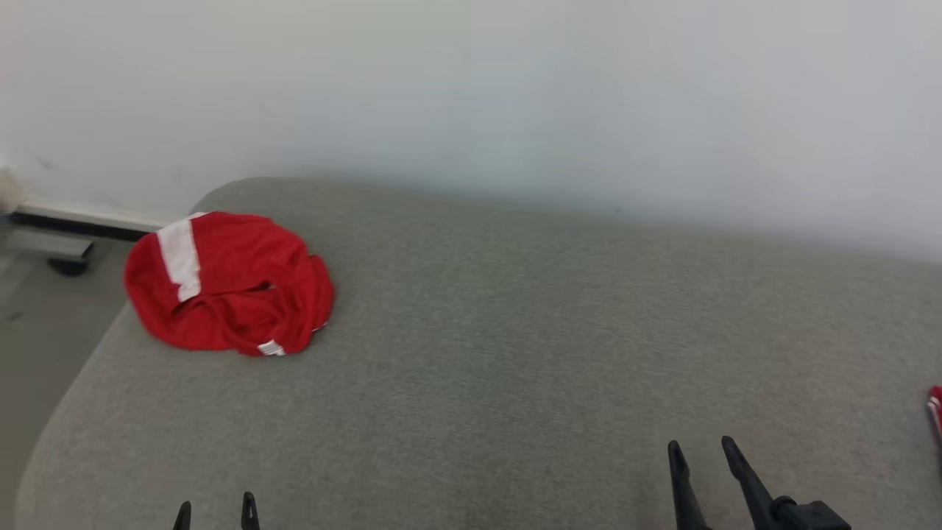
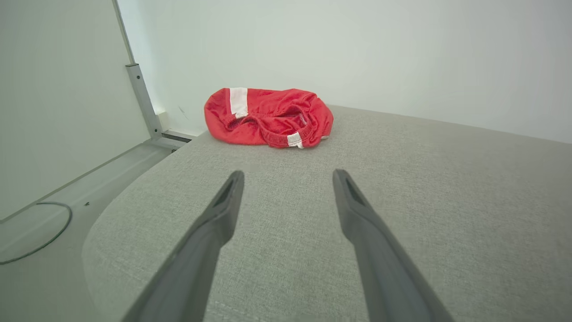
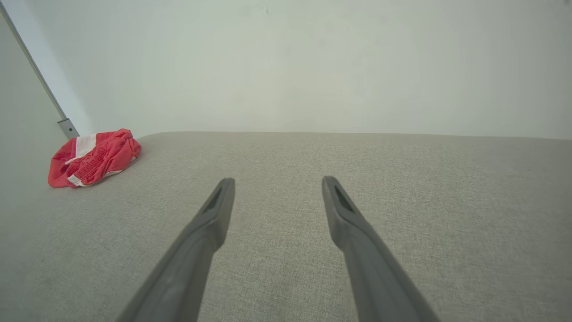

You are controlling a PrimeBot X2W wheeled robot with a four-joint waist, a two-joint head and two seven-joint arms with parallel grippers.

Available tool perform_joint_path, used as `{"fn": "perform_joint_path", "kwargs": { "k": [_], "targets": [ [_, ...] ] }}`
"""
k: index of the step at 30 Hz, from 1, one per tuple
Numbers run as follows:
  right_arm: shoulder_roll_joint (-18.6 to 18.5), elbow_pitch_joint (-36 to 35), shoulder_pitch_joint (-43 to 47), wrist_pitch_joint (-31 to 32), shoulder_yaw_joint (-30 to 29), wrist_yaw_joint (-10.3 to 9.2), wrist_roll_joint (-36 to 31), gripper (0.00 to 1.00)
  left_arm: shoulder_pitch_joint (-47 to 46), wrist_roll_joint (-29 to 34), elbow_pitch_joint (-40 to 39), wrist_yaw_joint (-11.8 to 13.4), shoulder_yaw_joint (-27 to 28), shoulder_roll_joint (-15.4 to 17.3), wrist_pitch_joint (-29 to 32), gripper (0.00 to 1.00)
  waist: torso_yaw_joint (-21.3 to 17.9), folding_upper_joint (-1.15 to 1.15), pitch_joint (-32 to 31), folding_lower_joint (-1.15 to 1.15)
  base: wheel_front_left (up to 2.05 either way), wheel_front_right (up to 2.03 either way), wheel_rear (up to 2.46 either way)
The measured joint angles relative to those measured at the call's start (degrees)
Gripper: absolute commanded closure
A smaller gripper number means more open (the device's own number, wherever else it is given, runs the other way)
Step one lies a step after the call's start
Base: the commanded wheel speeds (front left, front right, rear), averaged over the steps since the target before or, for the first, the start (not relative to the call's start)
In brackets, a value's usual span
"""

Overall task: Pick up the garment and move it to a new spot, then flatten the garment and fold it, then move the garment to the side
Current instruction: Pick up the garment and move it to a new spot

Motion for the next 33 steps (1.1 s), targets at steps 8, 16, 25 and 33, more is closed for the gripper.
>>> {"fn": "perform_joint_path", "kwargs": {
  "k": [8,16,25,33],
  "targets": [
    [0.0,1.0,-0.3,-0.3,1.4,0.0,0.9,0.0,0.2,0.3,0.2,0.0,0.9,0.0,0.0,0.0,7.1,0.0,-0.1,0.0,0.0,0.0,0.0],
    [0.0,1.7,-0.8,-0.5,2.1,0.0,1.0,0.0,0.2,0.6,0.4,-0.5,1.7,0.0,0.0,0.0,13.7,0.0,0.0,0.0,0.0,0.0,0.0],
    [0.0,2.0,-0.9,-0.5,2.8,0.0,1.2,0.0,0.5,0.4,0.9,-0.5,1.1,0.0,0.0,0.0,16.1,0.0,0.4,0.0,0.0,0.0,0.0],
    [0.0,1.8,-0.9,-0.4,2.8,0.0,1.2,0.0,-0.4,-0.9,2.4,-0.5,0.5,0.0,0.0,0.0,15.8,0.0,0.9,0.0,0.0,0.0,0.0]
  ]
}}
